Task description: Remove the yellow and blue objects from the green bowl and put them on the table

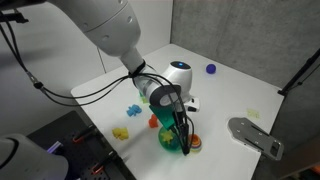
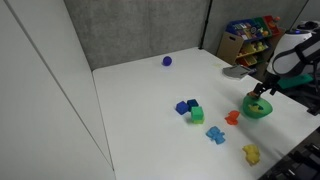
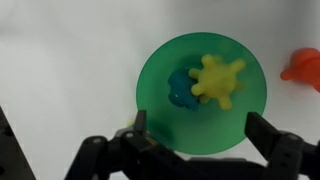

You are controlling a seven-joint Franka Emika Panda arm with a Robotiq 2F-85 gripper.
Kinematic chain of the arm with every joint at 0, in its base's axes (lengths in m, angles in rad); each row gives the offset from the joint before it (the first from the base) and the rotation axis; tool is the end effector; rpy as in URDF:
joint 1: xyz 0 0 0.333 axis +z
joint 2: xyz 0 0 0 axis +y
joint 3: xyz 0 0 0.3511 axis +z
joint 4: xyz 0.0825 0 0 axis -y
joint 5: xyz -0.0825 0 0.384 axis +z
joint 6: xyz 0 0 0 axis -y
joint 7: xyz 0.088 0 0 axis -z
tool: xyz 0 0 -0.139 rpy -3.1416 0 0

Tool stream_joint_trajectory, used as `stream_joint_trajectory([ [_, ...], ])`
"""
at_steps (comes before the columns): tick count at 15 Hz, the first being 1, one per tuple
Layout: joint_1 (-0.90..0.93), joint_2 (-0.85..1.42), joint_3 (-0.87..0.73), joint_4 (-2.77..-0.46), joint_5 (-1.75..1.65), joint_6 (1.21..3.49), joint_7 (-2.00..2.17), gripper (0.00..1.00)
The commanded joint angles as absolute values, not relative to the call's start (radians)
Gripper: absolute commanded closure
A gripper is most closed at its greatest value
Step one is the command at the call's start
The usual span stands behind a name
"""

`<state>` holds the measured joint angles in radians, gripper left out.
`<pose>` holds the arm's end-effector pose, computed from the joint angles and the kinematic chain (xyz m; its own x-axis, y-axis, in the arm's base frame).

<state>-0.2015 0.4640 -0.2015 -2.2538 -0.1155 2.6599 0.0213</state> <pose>0.5005 -0.2167 0.1551 0.9519 -0.3007 -0.0582 -0.2906 -0.9468 0.1383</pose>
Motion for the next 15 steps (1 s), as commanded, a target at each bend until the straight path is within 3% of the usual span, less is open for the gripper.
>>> stream_joint_trajectory([
  [1, -0.262, 0.509, -0.151, -2.236, -0.032, 2.713, -0.063, 0.00],
  [15, -0.443, 0.622, 0.017, -2.225, 0.152, 2.811, -0.224, 0.00],
])
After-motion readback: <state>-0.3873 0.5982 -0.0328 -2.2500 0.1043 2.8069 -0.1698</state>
